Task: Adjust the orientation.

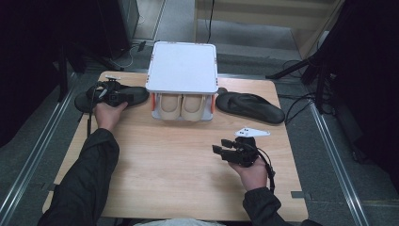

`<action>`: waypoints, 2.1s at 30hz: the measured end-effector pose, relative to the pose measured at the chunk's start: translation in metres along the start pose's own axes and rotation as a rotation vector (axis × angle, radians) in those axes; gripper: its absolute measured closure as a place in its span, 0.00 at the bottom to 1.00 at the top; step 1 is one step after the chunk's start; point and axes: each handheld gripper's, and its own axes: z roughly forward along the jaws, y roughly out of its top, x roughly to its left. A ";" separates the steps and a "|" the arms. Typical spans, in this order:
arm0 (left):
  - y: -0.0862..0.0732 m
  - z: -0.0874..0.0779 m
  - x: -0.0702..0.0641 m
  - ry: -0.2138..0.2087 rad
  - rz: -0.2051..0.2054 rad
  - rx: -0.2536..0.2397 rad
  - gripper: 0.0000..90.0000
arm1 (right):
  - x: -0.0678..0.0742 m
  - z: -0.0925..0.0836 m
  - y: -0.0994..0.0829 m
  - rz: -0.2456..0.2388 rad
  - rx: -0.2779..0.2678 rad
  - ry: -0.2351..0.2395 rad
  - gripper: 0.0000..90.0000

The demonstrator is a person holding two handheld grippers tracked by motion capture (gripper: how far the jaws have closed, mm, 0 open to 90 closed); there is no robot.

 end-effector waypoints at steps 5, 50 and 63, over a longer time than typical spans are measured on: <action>-0.001 -0.002 0.000 -0.011 0.005 0.016 1.00 | -0.001 0.000 0.000 -0.003 -0.007 -0.001 0.56; -0.076 -0.075 -0.002 -0.034 0.042 0.104 1.00 | -0.017 0.007 0.030 -0.004 -0.092 0.004 0.59; -0.078 -0.087 0.006 -0.041 0.010 0.086 0.95 | -0.015 0.009 0.029 -0.005 -0.082 0.009 0.59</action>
